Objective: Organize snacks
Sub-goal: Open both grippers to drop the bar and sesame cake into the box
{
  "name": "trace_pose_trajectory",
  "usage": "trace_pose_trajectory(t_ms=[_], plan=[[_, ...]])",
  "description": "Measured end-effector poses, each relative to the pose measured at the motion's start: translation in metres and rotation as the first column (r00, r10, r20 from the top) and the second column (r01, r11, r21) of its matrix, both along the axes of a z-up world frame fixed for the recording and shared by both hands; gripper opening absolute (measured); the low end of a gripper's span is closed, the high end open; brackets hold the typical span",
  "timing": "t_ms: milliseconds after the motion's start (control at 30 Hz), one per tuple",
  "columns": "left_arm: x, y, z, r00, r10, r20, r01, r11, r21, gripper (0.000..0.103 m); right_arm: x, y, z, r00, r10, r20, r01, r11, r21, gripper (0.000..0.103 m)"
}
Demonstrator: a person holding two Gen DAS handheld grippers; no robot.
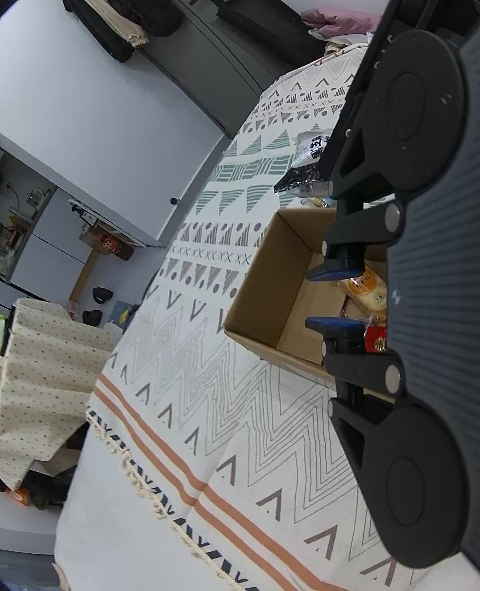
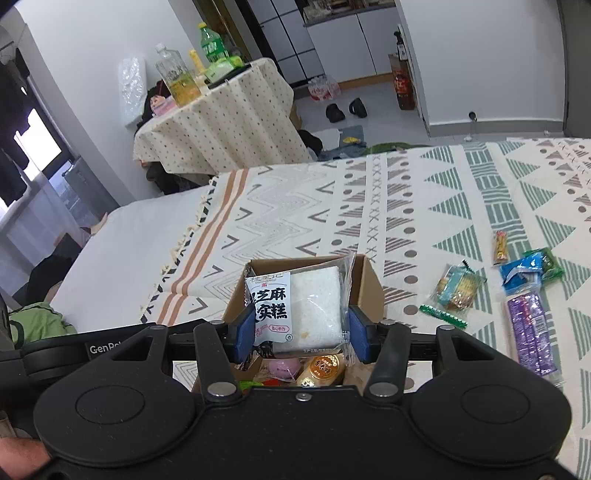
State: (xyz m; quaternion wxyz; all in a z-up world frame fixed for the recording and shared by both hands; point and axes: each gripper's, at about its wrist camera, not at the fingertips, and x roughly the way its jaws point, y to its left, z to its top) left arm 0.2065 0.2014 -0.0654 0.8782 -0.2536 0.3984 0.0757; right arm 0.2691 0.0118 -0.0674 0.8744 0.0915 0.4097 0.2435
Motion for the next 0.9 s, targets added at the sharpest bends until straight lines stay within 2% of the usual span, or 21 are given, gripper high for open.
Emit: trace_pose_trajectory(t_ms=[233,300,367,567,733,900], plan=[[0.001,0.016,-0.006,0.999,0.032,-0.036,-0.033,0.999,-0.022,0.025,0.004,0.015,-0.01,0.999,0.013,-0.037,-0.013,1.0,0.01,0.051],[0.001,0.02,-0.006,0.998,0.04,-0.047,-0.041,0.999,-0.021,0.03,0.005,0.02,-0.01,0.998,0.029,-0.049,-0.028,0.999,0.024,0.058],[-0.001,0.023,-0.006,0.997,0.053,-0.054,-0.054,0.998,-0.023,0.044,0.004,0.02,-0.011,0.998,0.019,-0.06,-0.017,0.999,0.028,0.068],[-0.007,0.019,-0.004,0.994,0.081,-0.068,-0.081,0.997,0.006,0.074,-0.001,0.0,-0.011,0.997,-0.027,-0.077,0.027,1.0,0.008,0.07],[-0.012,0.008,0.0,0.995,0.067,-0.077,-0.066,0.998,0.01,0.083,-0.01,-0.023,-0.006,0.996,-0.068,-0.058,0.067,0.998,-0.01,0.078],[-0.016,-0.008,0.007,0.996,0.041,-0.077,-0.038,0.998,0.04,0.09,-0.019,-0.043,-0.002,0.993,-0.102,-0.052,0.102,0.995,-0.008,0.081]])
